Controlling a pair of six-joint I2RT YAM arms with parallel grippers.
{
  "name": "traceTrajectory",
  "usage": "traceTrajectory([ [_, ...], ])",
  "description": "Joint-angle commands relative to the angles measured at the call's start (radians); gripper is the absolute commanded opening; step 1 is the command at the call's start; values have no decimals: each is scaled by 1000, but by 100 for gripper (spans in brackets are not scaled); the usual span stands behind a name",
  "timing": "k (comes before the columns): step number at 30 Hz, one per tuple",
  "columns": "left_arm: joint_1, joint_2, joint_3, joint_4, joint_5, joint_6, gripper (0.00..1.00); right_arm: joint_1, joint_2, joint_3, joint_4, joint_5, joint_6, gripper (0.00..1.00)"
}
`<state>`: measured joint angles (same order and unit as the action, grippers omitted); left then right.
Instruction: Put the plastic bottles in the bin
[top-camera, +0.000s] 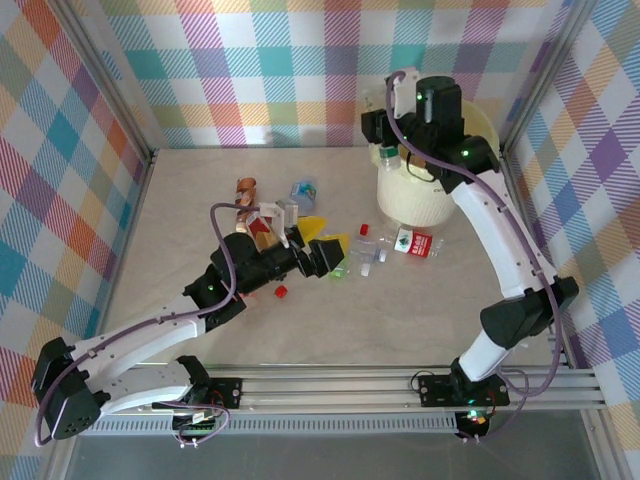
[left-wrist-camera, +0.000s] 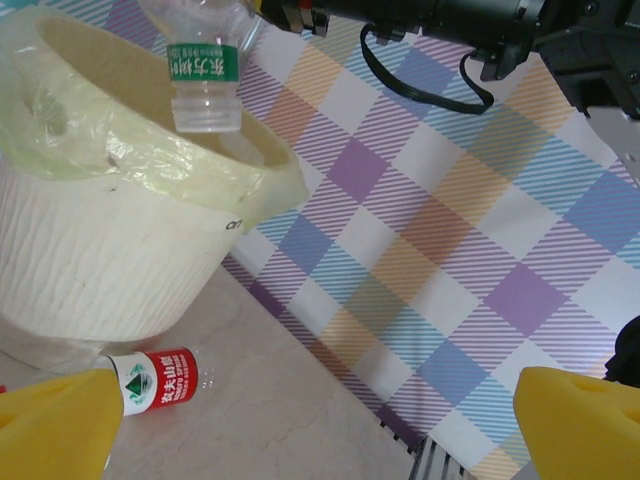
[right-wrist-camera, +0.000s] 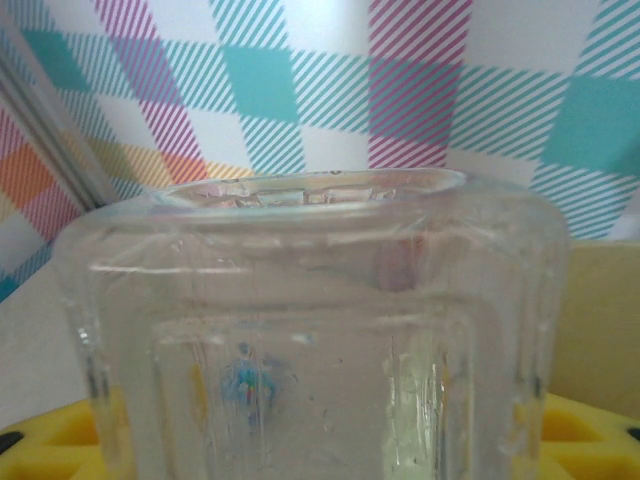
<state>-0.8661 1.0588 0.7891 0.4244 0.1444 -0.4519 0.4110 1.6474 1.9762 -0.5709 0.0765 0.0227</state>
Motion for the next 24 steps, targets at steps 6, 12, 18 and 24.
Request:
traceTrajectory([
  [6, -1, 112, 134, 17, 55, 40, 100, -95, 76, 118, -15, 72, 45, 60],
  [12, -2, 208, 230, -45, 100, 72, 100, -157, 165, 203, -93, 156, 78, 60],
  [18, -6, 283, 323, -196, 145, 151, 100, -210, 243, 256, -188, 170, 107, 60],
  [24, -8, 315, 341, -225, 148, 177, 100, -254, 346, 353, -346, 132, 147, 61],
])
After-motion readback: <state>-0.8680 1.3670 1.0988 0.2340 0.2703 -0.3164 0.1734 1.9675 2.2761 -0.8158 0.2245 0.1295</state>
